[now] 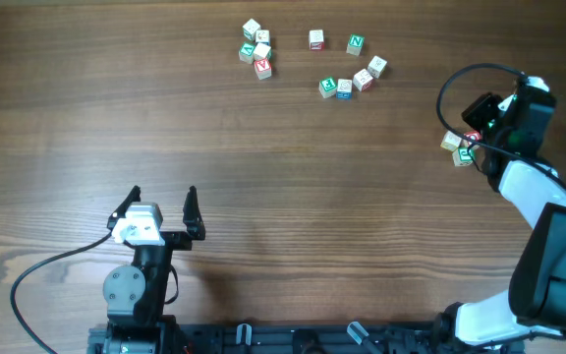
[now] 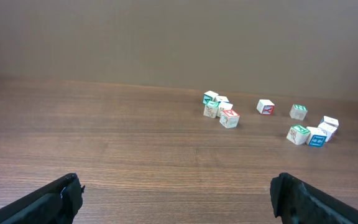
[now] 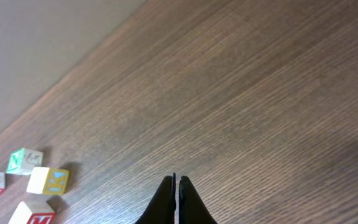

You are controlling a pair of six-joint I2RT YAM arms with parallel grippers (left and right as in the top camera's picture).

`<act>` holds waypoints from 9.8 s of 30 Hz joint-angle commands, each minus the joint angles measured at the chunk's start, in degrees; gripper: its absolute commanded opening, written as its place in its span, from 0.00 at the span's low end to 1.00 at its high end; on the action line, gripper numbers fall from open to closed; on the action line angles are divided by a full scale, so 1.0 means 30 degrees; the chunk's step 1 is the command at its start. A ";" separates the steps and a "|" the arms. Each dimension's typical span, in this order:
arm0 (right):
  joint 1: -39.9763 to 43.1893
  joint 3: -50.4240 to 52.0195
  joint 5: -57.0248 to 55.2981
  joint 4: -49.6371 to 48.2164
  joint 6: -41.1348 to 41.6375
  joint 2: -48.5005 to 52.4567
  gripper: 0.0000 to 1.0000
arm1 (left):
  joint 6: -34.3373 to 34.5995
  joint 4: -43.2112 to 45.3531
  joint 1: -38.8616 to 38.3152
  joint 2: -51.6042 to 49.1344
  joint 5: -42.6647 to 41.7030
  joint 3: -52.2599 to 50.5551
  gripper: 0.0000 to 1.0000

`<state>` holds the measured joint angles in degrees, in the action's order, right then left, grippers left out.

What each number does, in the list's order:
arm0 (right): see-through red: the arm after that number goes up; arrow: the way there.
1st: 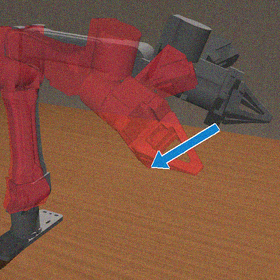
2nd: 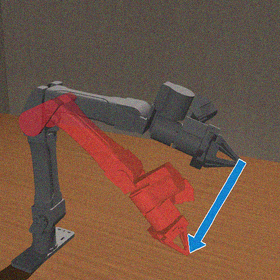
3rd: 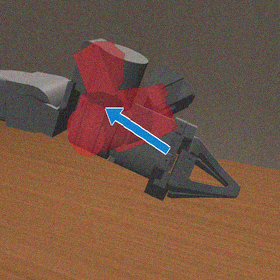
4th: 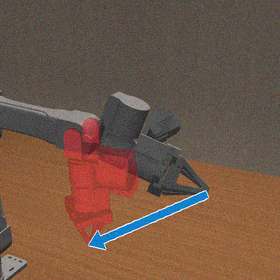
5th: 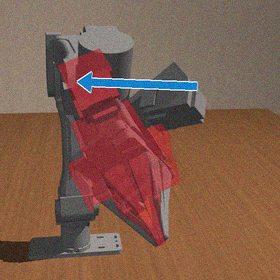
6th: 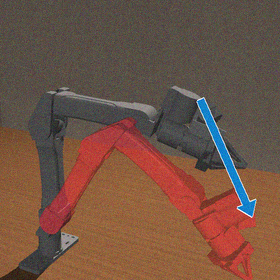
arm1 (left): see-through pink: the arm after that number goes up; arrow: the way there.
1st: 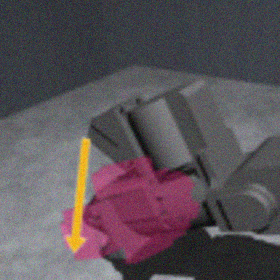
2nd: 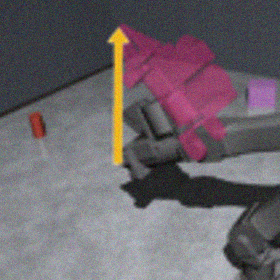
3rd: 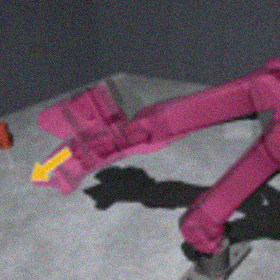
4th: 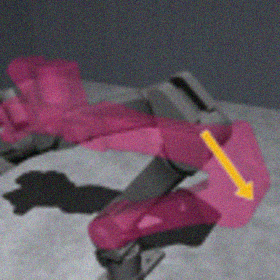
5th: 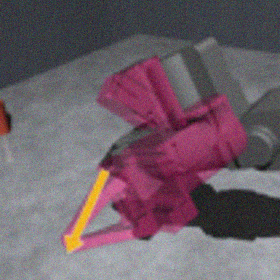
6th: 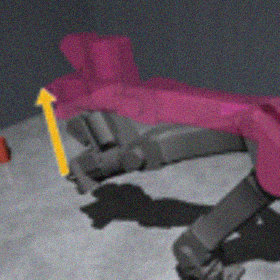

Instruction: Form a circle

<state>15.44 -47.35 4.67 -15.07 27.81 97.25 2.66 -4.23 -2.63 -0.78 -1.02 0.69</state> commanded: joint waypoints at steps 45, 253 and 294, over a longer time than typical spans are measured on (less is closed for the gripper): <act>0.1268 -0.3745 0.1435 1.1621 -0.1209 0.0852 0.05 | 0.0124 -0.0015 -0.0087 0.0153 -0.0299 -0.0124 1.00; 0.0372 -0.5355 -0.4379 1.1089 0.1712 0.2914 0.04 | 0.0124 -0.0015 -0.0087 0.0153 -0.0299 -0.0124 1.00; 0.0226 -0.5646 -0.3687 1.2080 0.0648 0.1719 0.04 | 0.0124 -0.0015 -0.0087 0.0153 -0.0299 -0.0124 1.00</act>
<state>16.53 -62.85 -6.66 20.34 31.09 106.26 2.66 -4.23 -2.63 -0.78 -1.02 0.69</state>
